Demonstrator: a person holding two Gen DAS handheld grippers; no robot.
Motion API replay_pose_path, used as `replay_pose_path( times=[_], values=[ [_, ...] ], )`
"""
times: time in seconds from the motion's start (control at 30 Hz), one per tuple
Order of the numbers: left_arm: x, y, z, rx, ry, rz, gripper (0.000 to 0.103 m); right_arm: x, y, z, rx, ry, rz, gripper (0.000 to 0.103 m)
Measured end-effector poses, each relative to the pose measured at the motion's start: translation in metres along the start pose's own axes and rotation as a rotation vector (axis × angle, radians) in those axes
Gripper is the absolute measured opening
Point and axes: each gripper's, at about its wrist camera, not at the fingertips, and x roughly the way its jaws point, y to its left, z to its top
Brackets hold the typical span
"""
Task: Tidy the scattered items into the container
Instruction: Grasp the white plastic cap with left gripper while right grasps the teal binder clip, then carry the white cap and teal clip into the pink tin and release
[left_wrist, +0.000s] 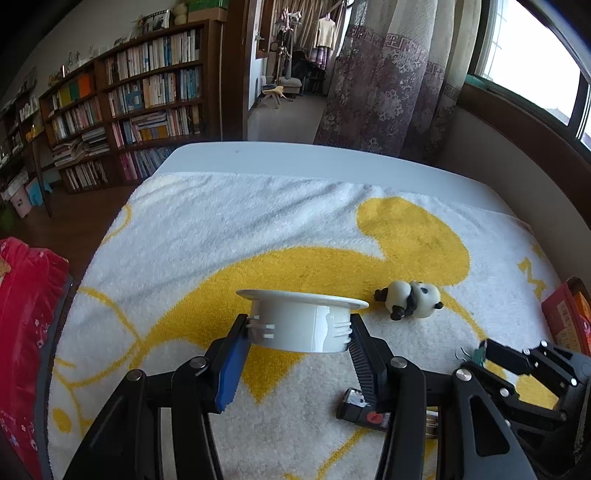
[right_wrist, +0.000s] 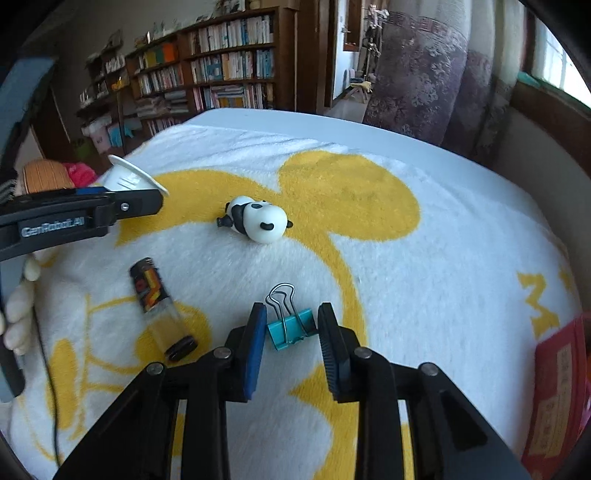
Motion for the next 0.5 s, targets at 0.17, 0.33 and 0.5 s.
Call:
replay_pose_path(
  times=[0.17,0.33,0.5],
  values=[
    [-0.01,-0.011,0.0,0.022,-0.017,-0.017,0.054,-0.026,-0.009,-0.009,0.062,-0.032,0.011,0.031],
    [-0.024,-0.024,-0.001,0.043,-0.036,-0.038,0.054,-0.059,-0.016,-0.02,0.111,-0.081,0.016,0.031],
    [-0.039,-0.045,-0.005,0.064,-0.052,-0.067,0.054,-0.086,-0.026,-0.036,0.168,-0.128,0.021,0.031]
  ],
)
